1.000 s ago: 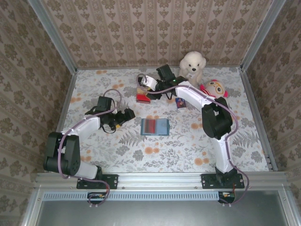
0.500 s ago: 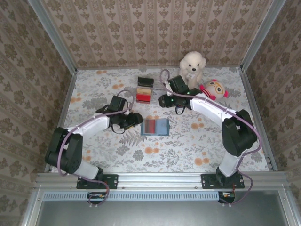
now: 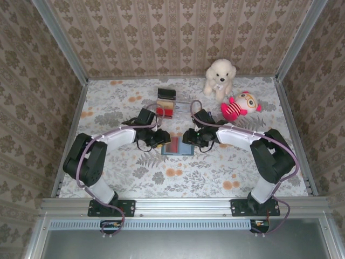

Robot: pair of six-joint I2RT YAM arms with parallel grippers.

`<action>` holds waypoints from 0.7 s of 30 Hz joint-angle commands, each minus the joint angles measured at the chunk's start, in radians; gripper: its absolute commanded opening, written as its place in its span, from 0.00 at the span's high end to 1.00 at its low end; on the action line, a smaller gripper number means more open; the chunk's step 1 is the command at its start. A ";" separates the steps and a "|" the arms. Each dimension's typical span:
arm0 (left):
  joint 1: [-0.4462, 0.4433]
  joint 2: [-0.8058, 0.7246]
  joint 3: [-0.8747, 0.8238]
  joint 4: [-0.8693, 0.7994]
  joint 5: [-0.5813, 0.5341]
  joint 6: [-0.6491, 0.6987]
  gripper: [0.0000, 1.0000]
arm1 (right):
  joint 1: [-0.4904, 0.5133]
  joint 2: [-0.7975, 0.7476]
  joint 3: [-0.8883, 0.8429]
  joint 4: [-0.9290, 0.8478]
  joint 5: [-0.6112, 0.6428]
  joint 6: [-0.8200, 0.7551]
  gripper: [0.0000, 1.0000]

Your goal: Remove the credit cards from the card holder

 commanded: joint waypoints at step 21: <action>-0.028 0.085 0.080 -0.139 -0.059 0.033 0.59 | 0.005 0.137 0.038 -0.067 -0.004 0.014 0.57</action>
